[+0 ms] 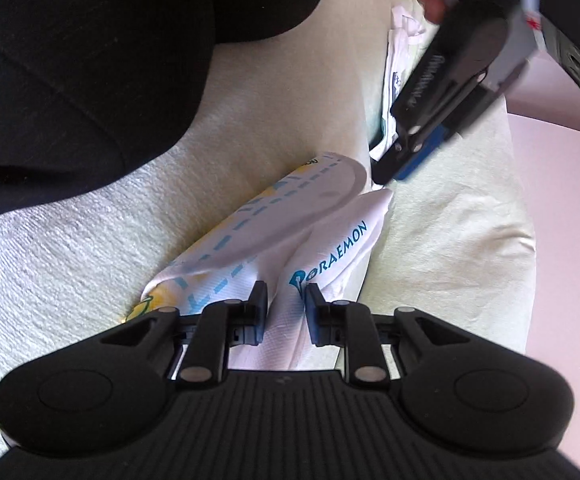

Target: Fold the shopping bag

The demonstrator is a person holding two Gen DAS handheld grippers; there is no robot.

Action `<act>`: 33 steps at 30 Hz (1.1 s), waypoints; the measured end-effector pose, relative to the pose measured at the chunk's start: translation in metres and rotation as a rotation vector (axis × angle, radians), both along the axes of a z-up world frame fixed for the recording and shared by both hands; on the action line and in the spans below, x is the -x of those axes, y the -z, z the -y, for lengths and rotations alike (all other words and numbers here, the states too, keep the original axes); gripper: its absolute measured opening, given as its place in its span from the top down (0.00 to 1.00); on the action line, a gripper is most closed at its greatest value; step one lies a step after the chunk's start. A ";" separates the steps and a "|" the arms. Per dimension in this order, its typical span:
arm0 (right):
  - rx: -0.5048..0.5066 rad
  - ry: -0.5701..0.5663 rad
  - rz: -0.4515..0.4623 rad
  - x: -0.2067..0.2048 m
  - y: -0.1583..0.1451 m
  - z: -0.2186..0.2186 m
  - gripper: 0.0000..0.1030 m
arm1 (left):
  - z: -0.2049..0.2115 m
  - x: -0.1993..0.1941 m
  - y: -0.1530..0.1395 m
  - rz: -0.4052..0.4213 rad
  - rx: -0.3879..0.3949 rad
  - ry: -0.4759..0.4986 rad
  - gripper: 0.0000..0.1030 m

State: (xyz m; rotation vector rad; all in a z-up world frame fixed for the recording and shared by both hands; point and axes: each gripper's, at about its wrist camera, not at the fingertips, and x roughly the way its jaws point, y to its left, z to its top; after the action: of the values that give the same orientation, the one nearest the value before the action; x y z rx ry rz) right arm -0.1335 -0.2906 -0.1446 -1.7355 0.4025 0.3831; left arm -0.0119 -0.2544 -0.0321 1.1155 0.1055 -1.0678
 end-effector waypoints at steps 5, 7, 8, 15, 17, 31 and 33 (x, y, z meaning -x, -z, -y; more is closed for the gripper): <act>0.007 -0.001 -0.007 -0.001 -0.004 0.000 0.81 | 0.001 0.000 0.016 0.138 -0.117 0.196 0.77; -0.013 0.009 -0.012 -0.002 -0.005 0.001 0.81 | -0.002 -0.002 0.023 0.157 -0.163 0.249 0.81; -0.046 0.022 -0.020 -0.003 -0.010 -0.002 0.81 | -0.004 -0.003 0.026 0.157 -0.186 0.272 0.84; -0.764 0.403 -0.209 -0.038 -0.075 0.005 0.81 | -0.012 -0.007 0.050 0.154 -0.234 0.344 0.90; -0.991 0.514 -0.252 -0.049 -0.093 0.016 0.81 | -0.012 -0.010 0.052 0.145 -0.230 0.340 0.90; -1.617 1.059 -0.102 -0.069 -0.099 0.063 0.84 | -0.011 -0.004 0.062 0.177 -0.221 0.346 0.92; -1.662 1.089 -0.141 -0.064 -0.086 0.062 0.94 | -0.016 -0.002 0.065 0.179 -0.222 0.354 0.92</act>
State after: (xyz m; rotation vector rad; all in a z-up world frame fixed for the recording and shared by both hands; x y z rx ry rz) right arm -0.0696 -0.3524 -0.0582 0.2251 0.7389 -0.0487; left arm -0.0100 -0.2383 -0.0968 1.4621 -0.1235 -1.2845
